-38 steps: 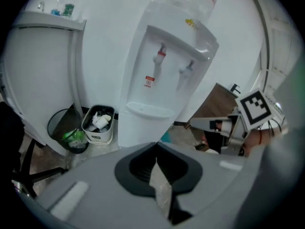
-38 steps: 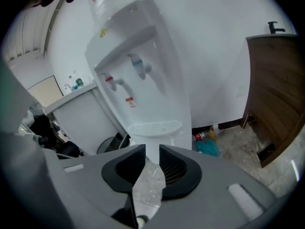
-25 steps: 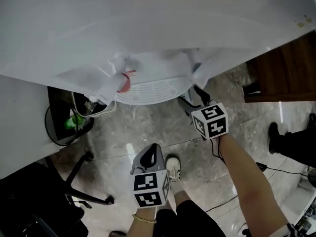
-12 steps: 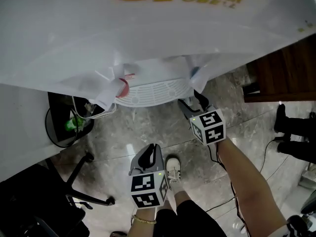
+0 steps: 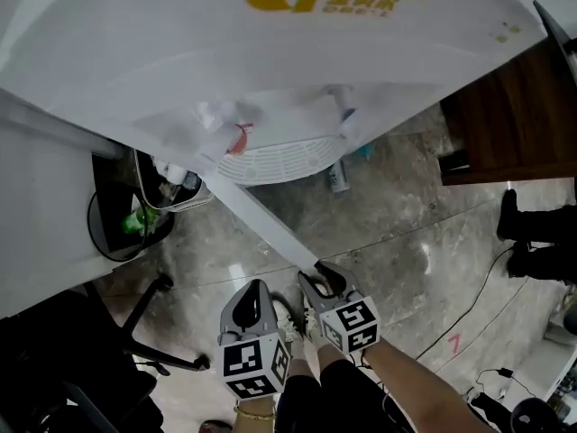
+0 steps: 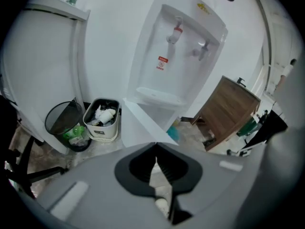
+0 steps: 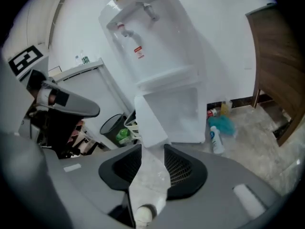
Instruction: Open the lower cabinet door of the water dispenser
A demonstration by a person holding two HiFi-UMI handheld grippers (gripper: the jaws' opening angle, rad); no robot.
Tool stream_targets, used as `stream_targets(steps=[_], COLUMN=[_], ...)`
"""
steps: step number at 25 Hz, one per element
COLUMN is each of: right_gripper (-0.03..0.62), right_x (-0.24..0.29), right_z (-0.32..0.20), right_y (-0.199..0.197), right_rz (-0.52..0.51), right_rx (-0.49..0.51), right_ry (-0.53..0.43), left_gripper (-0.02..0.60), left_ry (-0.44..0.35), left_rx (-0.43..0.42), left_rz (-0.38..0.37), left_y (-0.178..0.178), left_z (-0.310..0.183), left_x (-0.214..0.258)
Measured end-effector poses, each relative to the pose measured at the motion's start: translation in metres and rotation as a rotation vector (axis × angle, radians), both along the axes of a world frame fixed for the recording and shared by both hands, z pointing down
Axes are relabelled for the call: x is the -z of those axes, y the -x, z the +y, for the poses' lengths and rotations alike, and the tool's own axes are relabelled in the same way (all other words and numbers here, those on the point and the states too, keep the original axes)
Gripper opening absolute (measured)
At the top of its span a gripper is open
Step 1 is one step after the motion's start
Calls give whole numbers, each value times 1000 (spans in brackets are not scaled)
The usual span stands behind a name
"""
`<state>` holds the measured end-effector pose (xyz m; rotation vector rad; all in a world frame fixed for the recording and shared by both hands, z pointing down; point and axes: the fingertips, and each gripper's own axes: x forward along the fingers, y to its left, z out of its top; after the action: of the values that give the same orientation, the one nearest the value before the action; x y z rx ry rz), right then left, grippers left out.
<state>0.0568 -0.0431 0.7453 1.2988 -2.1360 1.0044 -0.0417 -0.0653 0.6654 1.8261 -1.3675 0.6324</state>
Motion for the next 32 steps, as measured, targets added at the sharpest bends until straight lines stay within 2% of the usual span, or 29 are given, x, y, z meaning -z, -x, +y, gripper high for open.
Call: stream_targets(steps=[4, 9, 12, 14, 16, 19, 26, 29, 32], right_gripper=[116, 32, 2, 0, 0, 0, 0, 0, -1], right_x=[1, -11, -16, -12, -7, 6, 57, 78, 92], right_z=[38, 58, 62, 62, 62, 63, 42, 35, 30], right_y=[62, 142, 175, 185, 182, 156, 46, 15, -1], right_rz=[-68, -67, -56, -61, -62, -61, -20, -19, -27], right_rx=[89, 324, 417, 430, 399, 297, -53, -131, -168], right_ry=[68, 144, 115, 85, 81, 77, 45, 38, 33], left_gripper=[8, 8, 9, 8, 8, 8, 8, 8, 8], left_ry=[1, 17, 24, 23, 23, 27, 29, 26, 29], left_rx=[49, 130, 143, 138, 129, 105, -4, -46, -70], left_rz=[-34, -51, -59, -62, -58, -39, 11, 27, 27], left_y=[37, 83, 97, 100, 99, 88, 29, 8, -4], left_z=[17, 31, 36, 37, 39, 43, 48, 49, 49], left_x=[7, 6, 3, 2, 0, -4, -1, 3, 4])
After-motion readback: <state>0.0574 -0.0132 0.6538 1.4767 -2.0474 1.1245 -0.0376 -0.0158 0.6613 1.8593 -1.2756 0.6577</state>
